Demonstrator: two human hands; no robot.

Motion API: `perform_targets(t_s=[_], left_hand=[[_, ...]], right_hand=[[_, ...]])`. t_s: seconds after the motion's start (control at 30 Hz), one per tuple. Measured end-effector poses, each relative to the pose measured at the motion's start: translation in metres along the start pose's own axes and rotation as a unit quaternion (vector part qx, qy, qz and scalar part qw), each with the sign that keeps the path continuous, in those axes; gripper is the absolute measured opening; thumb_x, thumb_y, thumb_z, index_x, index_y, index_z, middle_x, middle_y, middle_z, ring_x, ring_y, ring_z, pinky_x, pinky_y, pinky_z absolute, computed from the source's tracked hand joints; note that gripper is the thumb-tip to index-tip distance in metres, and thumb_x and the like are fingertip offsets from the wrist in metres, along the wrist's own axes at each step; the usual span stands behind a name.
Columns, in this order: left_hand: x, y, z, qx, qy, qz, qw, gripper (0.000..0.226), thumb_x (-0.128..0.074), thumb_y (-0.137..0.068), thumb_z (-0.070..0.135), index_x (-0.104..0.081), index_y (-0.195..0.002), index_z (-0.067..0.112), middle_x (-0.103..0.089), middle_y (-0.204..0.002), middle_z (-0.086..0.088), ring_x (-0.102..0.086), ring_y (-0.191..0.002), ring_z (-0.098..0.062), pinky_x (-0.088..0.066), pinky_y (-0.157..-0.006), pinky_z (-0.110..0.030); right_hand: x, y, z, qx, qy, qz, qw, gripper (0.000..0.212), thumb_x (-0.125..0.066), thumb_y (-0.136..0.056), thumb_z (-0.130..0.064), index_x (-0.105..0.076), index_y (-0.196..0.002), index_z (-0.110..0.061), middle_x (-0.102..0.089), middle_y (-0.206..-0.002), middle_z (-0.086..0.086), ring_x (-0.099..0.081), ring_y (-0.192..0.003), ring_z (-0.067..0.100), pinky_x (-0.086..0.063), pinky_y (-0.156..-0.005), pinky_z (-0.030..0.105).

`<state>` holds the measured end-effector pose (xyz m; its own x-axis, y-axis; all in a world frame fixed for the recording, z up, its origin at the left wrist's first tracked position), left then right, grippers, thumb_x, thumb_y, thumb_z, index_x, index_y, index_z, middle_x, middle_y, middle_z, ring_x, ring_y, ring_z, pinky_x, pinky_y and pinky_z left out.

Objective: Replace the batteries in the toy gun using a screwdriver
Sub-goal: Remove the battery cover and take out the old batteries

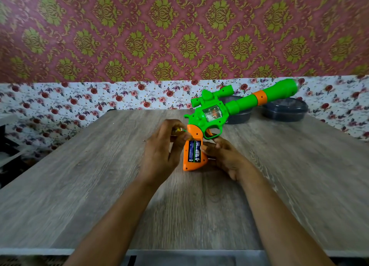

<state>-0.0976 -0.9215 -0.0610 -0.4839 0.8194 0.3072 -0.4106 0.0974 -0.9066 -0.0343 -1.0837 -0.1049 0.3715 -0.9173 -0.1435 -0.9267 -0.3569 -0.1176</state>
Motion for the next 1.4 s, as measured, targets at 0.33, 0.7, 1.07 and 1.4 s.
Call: perform_targets(t_s=[0.33, 0.7, 1.07, 1.4], left_hand=[[-0.004, 0.0, 0.009, -0.034, 0.018, -0.06, 0.997, 0.025, -0.05, -0.092, 0.027, -0.045, -0.116, 0.023, -0.06, -0.106, 0.013, -0.063, -0.096, -0.004, -0.053, -0.077, -0.015], [0.004, 0.0, 0.001, -0.001, -0.02, 0.014, 1.0, 0.025, -0.055, -0.089, 0.029, -0.049, -0.11, 0.017, -0.061, -0.079, 0.008, -0.059, -0.08, -0.004, -0.043, -0.064, -0.001], [0.004, 0.0, 0.003, -0.003, -0.023, 0.013, 1.0, 0.02, -0.056, -0.088, 0.03, -0.047, -0.103, 0.021, -0.058, -0.076, 0.008, -0.059, -0.076, -0.008, -0.044, -0.061, -0.007], [-0.007, 0.006, 0.012, -0.015, -0.03, -0.084, 0.996, 0.042, -0.042, -0.084, 0.066, -0.041, -0.09, 0.024, -0.065, -0.075, -0.006, -0.063, -0.059, -0.017, -0.053, -0.047, -0.04]], right_hand=[[0.002, 0.0, 0.004, -0.011, -0.003, 0.012, 1.0, 0.059, -0.064, -0.07, -0.022, -0.051, -0.126, -0.009, -0.064, -0.115, 0.015, -0.06, -0.107, 0.034, -0.048, -0.094, 0.051], [0.002, -0.002, 0.002, -0.007, 0.002, 0.022, 1.0, 0.036, -0.053, -0.089, -0.007, -0.05, -0.125, -0.011, -0.066, -0.102, 0.007, -0.062, -0.094, 0.025, -0.049, -0.089, 0.045], [0.003, -0.002, 0.003, -0.007, -0.001, 0.028, 1.0, 0.033, -0.048, -0.09, -0.005, -0.051, -0.123, -0.003, -0.064, -0.105, 0.012, -0.062, -0.093, 0.027, -0.049, -0.089, 0.048], [0.002, -0.002, 0.003, -0.002, 0.0, 0.019, 1.0, 0.039, -0.057, -0.079, -0.01, -0.056, -0.117, 0.0, -0.066, -0.098, 0.014, -0.067, -0.083, 0.021, -0.058, -0.073, 0.038]])
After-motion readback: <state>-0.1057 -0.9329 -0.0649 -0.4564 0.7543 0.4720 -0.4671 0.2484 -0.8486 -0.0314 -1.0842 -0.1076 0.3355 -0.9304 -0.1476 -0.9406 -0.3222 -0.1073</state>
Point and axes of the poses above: each hand's wrist, its own y-axis away from the middle knuckle, its own x-axis out of the back of the hand, z = x × y, the point moved 2 cm from there along -y, towards the middle knuckle
